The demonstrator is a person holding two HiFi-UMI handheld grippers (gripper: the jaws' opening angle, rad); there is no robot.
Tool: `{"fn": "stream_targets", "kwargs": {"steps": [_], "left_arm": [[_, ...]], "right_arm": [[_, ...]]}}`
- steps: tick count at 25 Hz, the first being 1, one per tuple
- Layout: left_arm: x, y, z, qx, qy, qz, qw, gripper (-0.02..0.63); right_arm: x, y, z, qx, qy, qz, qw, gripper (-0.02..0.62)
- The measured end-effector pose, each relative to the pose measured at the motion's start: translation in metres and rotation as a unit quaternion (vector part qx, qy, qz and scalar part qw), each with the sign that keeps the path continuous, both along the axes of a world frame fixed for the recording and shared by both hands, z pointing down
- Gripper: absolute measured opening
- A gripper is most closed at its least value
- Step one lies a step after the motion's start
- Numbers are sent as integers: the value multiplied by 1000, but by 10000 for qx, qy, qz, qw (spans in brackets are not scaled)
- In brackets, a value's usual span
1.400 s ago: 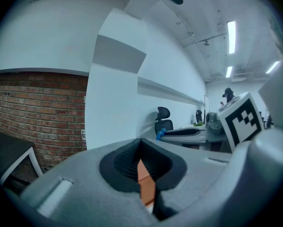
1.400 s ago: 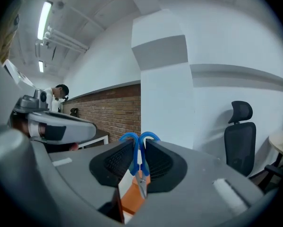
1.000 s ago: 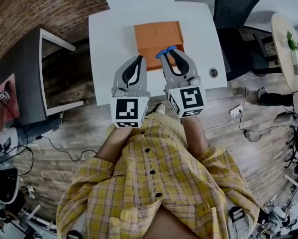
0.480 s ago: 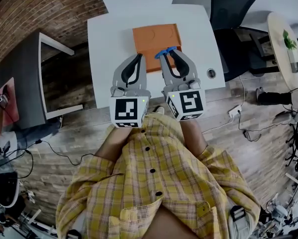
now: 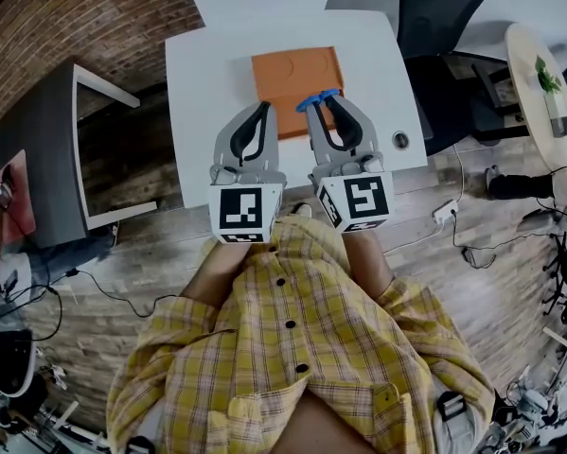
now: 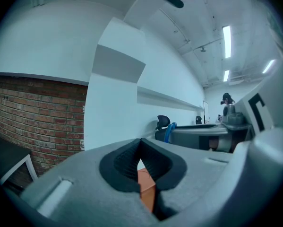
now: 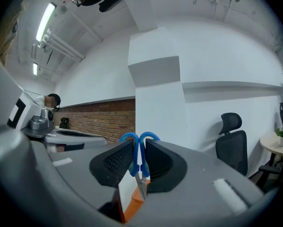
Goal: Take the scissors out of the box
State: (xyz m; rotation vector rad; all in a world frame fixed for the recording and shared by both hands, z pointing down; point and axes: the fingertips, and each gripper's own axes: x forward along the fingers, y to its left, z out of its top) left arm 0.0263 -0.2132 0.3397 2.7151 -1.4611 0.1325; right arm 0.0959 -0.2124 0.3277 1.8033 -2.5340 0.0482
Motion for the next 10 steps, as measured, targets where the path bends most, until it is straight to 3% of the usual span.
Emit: {"fn": "stream_targets", "kwargs": {"steps": [10], "left_arm": [[1,2,-5,52,48,-34,10000,2]], "right_arm": [[6,5,-7,59,-41,55,10000,87]]}}
